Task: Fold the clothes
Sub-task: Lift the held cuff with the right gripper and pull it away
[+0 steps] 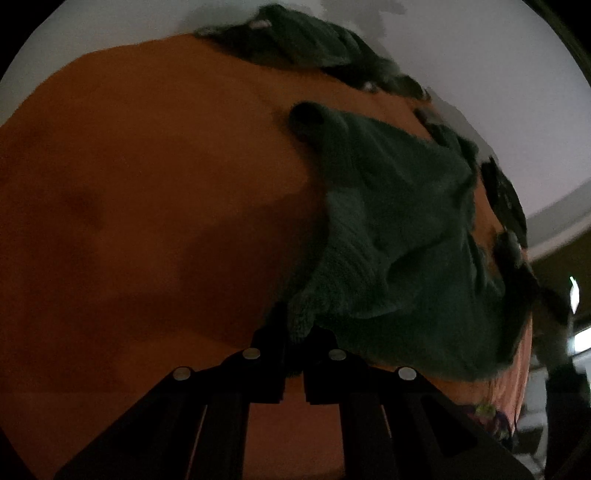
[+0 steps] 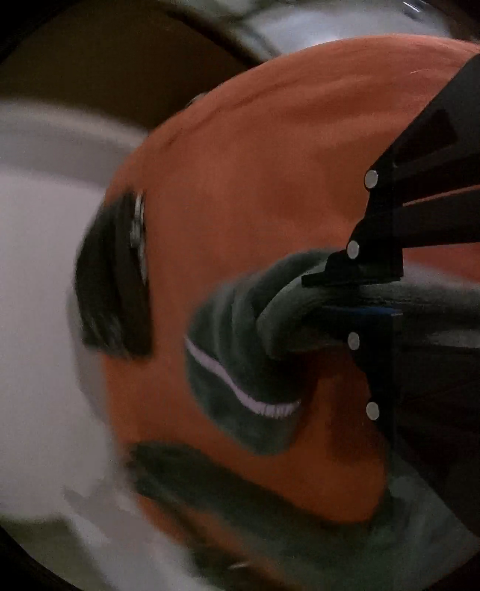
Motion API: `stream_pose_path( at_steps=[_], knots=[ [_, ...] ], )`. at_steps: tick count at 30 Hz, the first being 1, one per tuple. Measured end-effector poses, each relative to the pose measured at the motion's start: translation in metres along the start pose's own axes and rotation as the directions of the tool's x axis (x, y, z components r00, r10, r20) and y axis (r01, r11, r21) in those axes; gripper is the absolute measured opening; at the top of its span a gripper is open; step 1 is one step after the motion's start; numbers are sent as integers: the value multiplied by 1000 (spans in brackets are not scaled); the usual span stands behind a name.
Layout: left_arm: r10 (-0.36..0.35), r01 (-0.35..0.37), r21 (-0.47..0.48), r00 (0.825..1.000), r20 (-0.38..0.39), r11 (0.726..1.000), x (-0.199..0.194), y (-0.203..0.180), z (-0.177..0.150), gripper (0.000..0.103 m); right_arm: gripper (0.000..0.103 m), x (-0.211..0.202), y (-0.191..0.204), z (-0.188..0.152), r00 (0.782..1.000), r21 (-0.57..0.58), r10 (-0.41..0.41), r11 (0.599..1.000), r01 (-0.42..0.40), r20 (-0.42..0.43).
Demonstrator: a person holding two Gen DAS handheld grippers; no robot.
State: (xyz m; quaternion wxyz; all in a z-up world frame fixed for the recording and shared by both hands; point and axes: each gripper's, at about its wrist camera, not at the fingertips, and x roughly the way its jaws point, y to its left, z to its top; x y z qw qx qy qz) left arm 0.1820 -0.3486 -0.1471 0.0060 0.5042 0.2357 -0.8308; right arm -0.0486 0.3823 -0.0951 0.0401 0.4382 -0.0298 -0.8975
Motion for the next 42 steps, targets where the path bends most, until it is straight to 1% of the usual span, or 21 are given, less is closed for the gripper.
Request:
stream_pose_path(
  at_steps=[3,5,7,9,11,13,14,16,17,18,19,21,24,29,31,33,35,37,39,40,42],
  knots=[
    [38,-38,3,999,9,999,1,1,-7,7,4,-40,-90,-17,1000,253,2,967,1,-12],
    [55,-55,-1,998,-12,999,5,4,-14,7,4,-58,-154,-46,998,421,22,907,4,-56],
    [58,-58,-2,998,-33,998,7,7,-22,7,4,-62,-205,-83,989,550,94,835,-18,-111],
    [60,-59,21,998,-26,998,2,5,-25,7,4,-62,-239,-115,975,617,166,786,-42,-146],
    [64,-63,41,998,-9,997,-3,3,-26,8,4,-58,-247,-127,965,603,191,796,-47,-178],
    [64,-64,47,998,3,997,-6,0,-22,8,4,-60,-234,-119,970,531,175,845,-60,-168],
    [62,-62,47,998,0,997,-6,-1,-20,8,5,-62,-221,-111,977,455,140,889,-51,-163],
    [61,-60,34,998,-1,998,-6,0,-19,8,19,-59,-200,-105,980,306,43,952,19,-193],
    [60,-60,26,998,-1,998,-6,1,-19,8,50,-57,-191,-104,977,230,-14,971,64,-212],
    [61,-61,22,998,0,998,-5,1,-19,8,75,-53,-182,-104,969,152,-88,980,125,-231],
    [63,-63,18,998,0,998,-4,2,-19,8,79,-48,-177,-106,950,70,-188,975,211,-251],
    [74,-73,19,997,-4,997,-1,1,-19,8,79,-39,-165,-111,896,-86,-361,933,351,-258],
    [95,-95,40,995,2,995,2,0,-21,9,79,-38,-154,-121,870,-218,-451,886,409,-201],
    [130,-130,84,991,11,988,9,-6,-29,9,79,-66,-119,-102,943,-240,-324,924,297,-80],
    [143,-144,108,990,15,984,12,-8,-31,9,79,-64,-90,-93,964,-330,-254,919,214,-81],
    [149,-151,125,989,19,981,13,-9,-33,9,79,-50,-64,-88,969,-414,-226,895,164,-104],
    [151,-152,134,988,20,979,14,-10,-34,9,79,-31,-45,-83,963,-451,-256,872,190,-89],
    [139,-140,133,990,20,981,13,-8,-34,9,71,-10,-41,-78,939,-455,-333,852,260,-86],
    [121,-122,124,993,17,985,12,-4,-33,9,4,2,-45,-74,906,-436,-413,835,336,-92],
    [111,-112,117,994,15,987,11,-1,-33,10,5,6,-51,-70,898,-400,-430,843,361,-96],
    [98,-99,108,995,13,989,12,0,-32,10,5,-7,-70,-59,920,-253,-383,901,352,-87]
  ],
)
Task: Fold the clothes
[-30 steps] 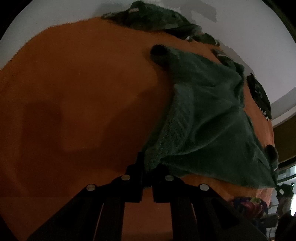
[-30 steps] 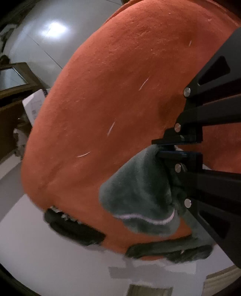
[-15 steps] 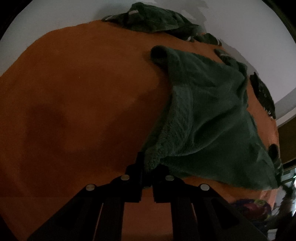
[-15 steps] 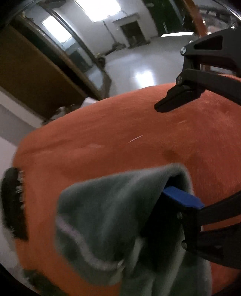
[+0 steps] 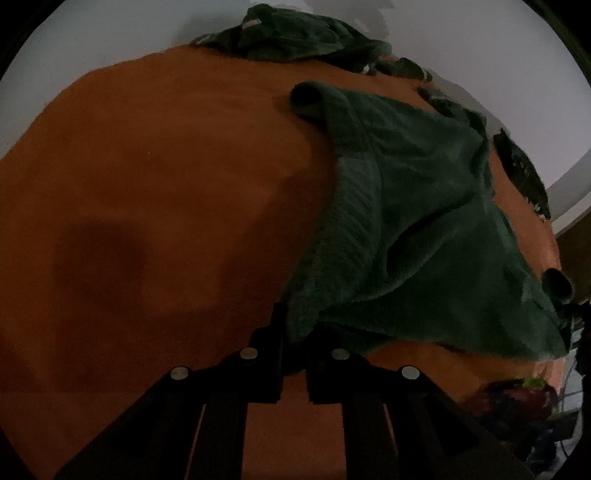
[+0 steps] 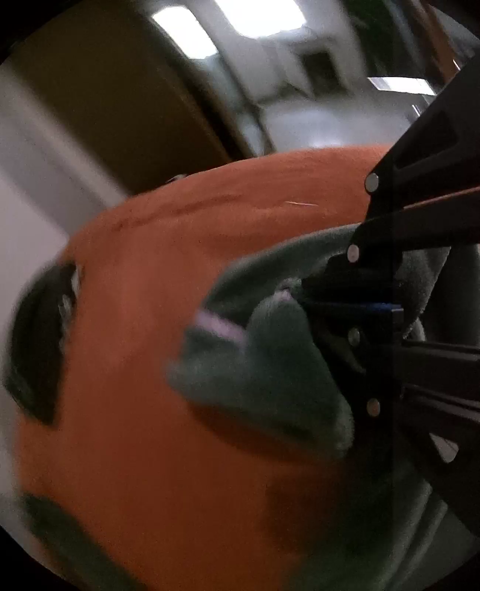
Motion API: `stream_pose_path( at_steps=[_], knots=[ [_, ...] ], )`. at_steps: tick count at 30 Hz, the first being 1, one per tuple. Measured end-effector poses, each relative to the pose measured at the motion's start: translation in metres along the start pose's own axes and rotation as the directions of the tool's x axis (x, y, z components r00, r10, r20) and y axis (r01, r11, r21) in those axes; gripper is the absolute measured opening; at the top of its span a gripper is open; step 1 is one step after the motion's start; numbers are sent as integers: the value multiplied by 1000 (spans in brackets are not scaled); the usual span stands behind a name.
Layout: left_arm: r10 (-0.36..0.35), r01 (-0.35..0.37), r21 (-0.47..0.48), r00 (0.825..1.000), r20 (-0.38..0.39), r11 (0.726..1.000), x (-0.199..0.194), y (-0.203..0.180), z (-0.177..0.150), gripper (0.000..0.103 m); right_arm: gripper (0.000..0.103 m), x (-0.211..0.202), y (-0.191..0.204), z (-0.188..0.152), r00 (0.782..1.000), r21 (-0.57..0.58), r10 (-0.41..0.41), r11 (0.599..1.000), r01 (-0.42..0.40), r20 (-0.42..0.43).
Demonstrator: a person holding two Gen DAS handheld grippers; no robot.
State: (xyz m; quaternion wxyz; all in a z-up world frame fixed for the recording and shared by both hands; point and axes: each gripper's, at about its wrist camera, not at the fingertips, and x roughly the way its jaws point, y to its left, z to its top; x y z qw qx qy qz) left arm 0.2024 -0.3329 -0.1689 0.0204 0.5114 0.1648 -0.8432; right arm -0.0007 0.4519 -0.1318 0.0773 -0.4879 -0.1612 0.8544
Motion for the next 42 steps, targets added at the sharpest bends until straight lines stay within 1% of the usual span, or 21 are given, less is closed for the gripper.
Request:
stream_pose_path(
  at_steps=[1,3,6,8,10,11,12,13,16,17,20,22,25,27,28,29,30,33,36,38,42],
  knots=[
    [-6,6,-4,1000,0,1000,1,0,1,10,5,-5,-17,0,999,83,29,996,-30,17],
    [-8,8,-5,1000,-5,1000,4,0,2,10,4,-16,-52,-1,997,215,66,974,-74,44],
    [-6,6,-7,1000,-12,1000,8,-1,3,10,4,-23,-119,-10,997,373,64,924,-79,54],
    [-5,5,-5,1000,-12,1000,8,-2,2,10,4,-23,-156,-20,998,446,40,893,-55,42],
    [-6,6,-5,1000,-13,1000,8,-2,1,10,4,-15,-197,-35,1000,520,23,854,-27,15],
    [-7,7,-6,1000,-15,1000,9,-2,2,10,4,-7,-211,-42,1000,546,17,838,-9,-10],
    [-8,8,-7,1000,-17,1000,10,-2,3,10,4,-1,-225,-52,999,571,1,821,27,-48],
    [-9,9,-9,1000,-18,1000,11,-1,3,11,2,4,-236,-62,997,588,-17,806,62,-82],
    [-29,28,-41,999,-26,999,11,4,6,14,1,17,-260,-91,985,607,-76,779,157,-157],
    [-30,29,-45,999,-28,999,12,5,6,15,1,21,-267,-99,981,614,-80,770,173,-175],
    [-15,14,-38,1000,-27,999,12,3,5,16,1,35,-278,-114,983,649,-3,751,124,-184],
    [0,-1,-24,1000,-23,1000,10,0,4,16,1,38,-276,-116,985,672,49,737,76,-165],
    [5,-6,-16,1000,-24,1000,9,-1,3,16,3,38,-274,-118,984,696,119,718,9,-135],
    [7,-8,-13,1000,-25,1000,9,-2,3,17,7,31,-264,-114,981,689,150,724,-22,-127],
    [8,-8,-11,1000,-26,1000,9,-2,3,17,8,28,-255,-105,979,679,162,733,-38,-120],
    [8,-8,-11,1000,-27,1000,9,-2,2,17,12,25,-247,-99,979,670,172,741,-52,-114],
    [7,-8,-12,1000,-27,1000,9,-2,2,18,15,22,-242,-96,978,661,177,748,-62,-108],
    [9,-10,-12,1000,-26,1000,9,-2,2,18,21,17,-228,-92,975,649,202,755,-96,-91],
    [13,-13,-11,1000,-24,1000,9,-3,2,19,21,19,-217,-93,966,662,244,738,-127,-87],
    [20,-20,-15,1000,-23,1000,8,0,2,27,21,21,-212,-95,959,682,270,717,-143,-83],
    [22,-22,-20,1000,-19,1000,8,3,0,27,21,28,-199,-98,930,708,358,677,-200,-79]
  ],
)
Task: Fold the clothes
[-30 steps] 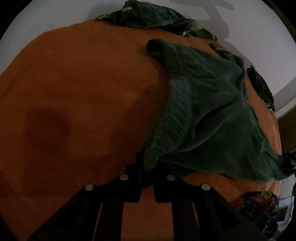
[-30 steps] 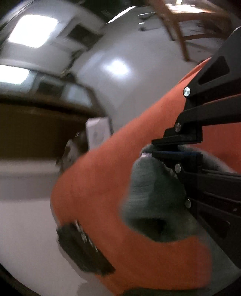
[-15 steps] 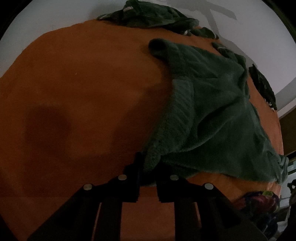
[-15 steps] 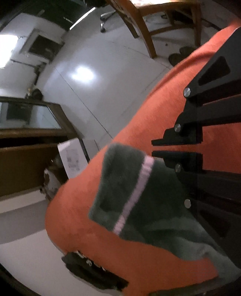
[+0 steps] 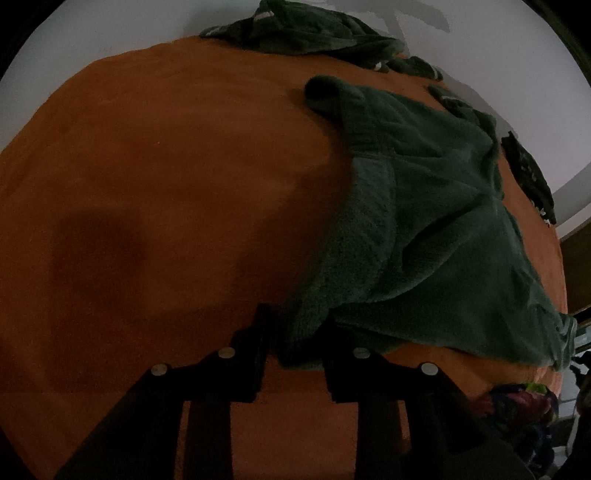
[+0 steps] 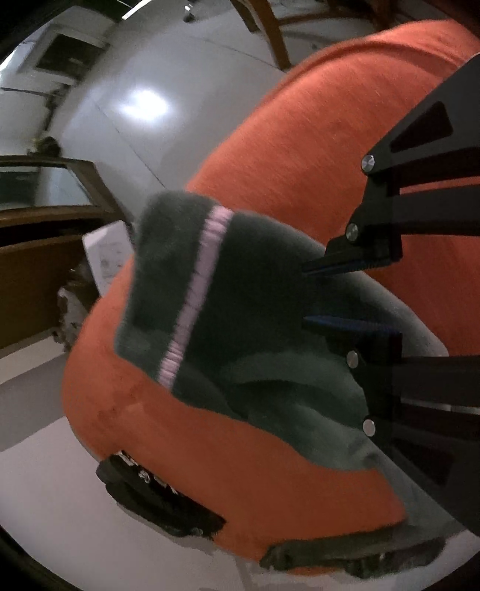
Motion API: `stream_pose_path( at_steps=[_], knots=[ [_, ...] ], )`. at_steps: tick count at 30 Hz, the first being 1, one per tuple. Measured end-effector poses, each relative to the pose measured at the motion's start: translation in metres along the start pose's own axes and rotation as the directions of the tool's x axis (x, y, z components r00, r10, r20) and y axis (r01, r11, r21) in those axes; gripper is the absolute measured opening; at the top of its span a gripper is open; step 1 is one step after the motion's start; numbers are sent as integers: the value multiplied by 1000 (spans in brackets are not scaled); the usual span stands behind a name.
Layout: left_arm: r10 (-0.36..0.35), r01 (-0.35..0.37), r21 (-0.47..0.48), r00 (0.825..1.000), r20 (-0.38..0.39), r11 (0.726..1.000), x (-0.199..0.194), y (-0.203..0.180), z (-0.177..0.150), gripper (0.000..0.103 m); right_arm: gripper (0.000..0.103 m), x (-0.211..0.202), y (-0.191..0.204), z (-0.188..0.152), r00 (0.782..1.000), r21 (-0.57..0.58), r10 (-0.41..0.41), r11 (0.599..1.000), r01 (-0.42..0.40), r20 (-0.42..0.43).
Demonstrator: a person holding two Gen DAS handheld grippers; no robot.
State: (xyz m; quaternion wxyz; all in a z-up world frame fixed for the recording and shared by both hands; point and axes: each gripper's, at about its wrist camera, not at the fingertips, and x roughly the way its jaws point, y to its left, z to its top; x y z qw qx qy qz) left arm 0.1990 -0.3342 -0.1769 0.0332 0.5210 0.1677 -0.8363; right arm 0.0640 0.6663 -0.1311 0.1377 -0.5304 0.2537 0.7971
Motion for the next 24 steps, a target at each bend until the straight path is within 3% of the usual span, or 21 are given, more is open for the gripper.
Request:
stream_pose_path(
  at_steps=[5,7,8,13,15,21,22,24],
  knots=[
    [3,-3,12,1000,5,1000,0,-1,-2,24,22,11,15,-13,993,-15,82,996,-83,-81],
    [4,-4,14,1000,5,1000,1,-1,-1,24,35,15,19,-16,990,-15,108,994,-110,-89],
    [4,-4,16,1000,5,1000,1,-1,-1,24,46,18,21,-17,988,-9,119,993,-121,-93],
    [5,-5,17,1000,3,1000,0,-1,-2,21,49,31,30,-25,981,7,151,988,-152,-120],
    [6,-6,20,1000,4,1000,0,-2,-1,19,57,38,33,-27,979,3,151,988,-152,-137],
    [11,-11,24,1000,6,1000,0,-2,-1,18,55,47,34,-29,981,24,141,990,-139,-135],
    [10,-10,25,1000,6,1000,0,-2,-1,18,51,47,35,-29,982,28,137,991,-134,-128],
    [8,-8,24,1000,6,1000,2,-2,0,18,24,47,34,-29,987,29,110,994,-108,-114]
  ],
)
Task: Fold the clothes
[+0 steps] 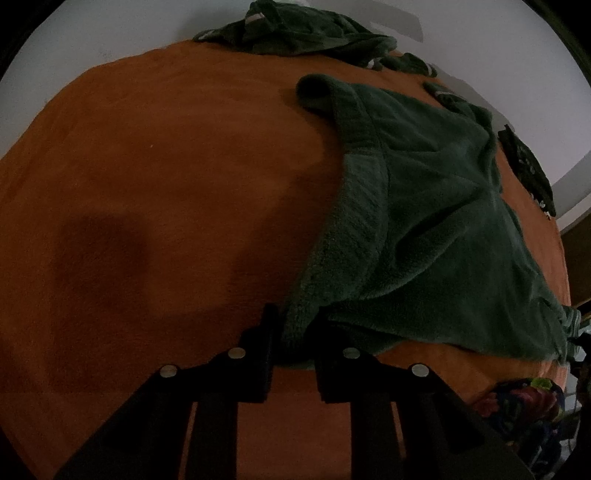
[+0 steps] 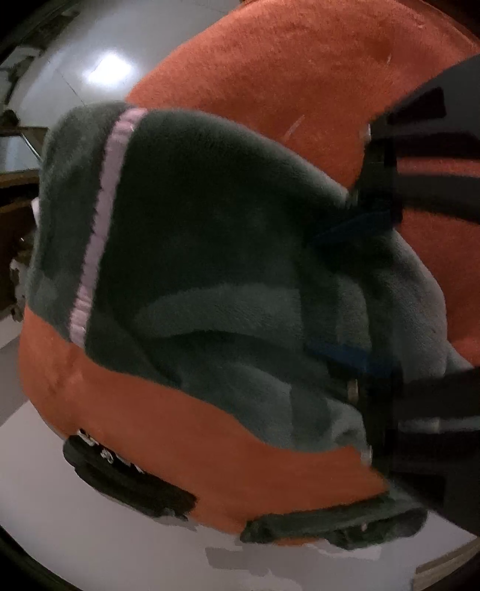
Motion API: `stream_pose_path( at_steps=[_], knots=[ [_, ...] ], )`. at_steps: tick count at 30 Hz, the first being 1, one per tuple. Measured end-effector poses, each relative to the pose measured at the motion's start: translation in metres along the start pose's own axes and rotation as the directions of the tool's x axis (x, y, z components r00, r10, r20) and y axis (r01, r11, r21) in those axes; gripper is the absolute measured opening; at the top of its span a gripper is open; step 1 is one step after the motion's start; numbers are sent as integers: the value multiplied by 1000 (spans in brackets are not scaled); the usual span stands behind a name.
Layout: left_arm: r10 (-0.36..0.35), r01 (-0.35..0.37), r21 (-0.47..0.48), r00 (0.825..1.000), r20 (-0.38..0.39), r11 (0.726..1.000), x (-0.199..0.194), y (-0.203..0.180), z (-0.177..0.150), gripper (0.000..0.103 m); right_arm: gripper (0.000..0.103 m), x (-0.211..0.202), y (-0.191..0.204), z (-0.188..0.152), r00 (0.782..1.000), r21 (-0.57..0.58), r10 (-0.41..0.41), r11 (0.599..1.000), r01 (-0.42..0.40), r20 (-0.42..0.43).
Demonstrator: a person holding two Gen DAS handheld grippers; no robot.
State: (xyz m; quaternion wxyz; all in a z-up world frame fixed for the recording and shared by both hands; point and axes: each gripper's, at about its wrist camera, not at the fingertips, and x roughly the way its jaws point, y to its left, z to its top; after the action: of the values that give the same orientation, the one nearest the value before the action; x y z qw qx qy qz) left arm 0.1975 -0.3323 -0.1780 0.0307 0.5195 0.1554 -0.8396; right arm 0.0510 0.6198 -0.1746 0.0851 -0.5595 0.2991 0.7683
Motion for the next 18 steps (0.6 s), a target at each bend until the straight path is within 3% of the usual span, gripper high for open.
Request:
stream_pose_path(
  at_steps=[4,6,9,18],
  knots=[
    [-2,2,-13,1000,3,1000,0,1,0,18,19,-7,-12,3,999,52,-11,999,9,36],
    [-4,4,-20,1000,3,1000,0,0,-1,18,11,-13,-23,6,998,79,-36,996,32,49],
    [-3,3,-20,1000,4,1000,1,0,-2,18,11,-22,-42,12,996,128,-55,991,46,66],
    [5,-5,-28,1000,8,1000,-2,-2,-4,18,14,-29,-87,24,997,229,55,971,-66,56]
  ],
)
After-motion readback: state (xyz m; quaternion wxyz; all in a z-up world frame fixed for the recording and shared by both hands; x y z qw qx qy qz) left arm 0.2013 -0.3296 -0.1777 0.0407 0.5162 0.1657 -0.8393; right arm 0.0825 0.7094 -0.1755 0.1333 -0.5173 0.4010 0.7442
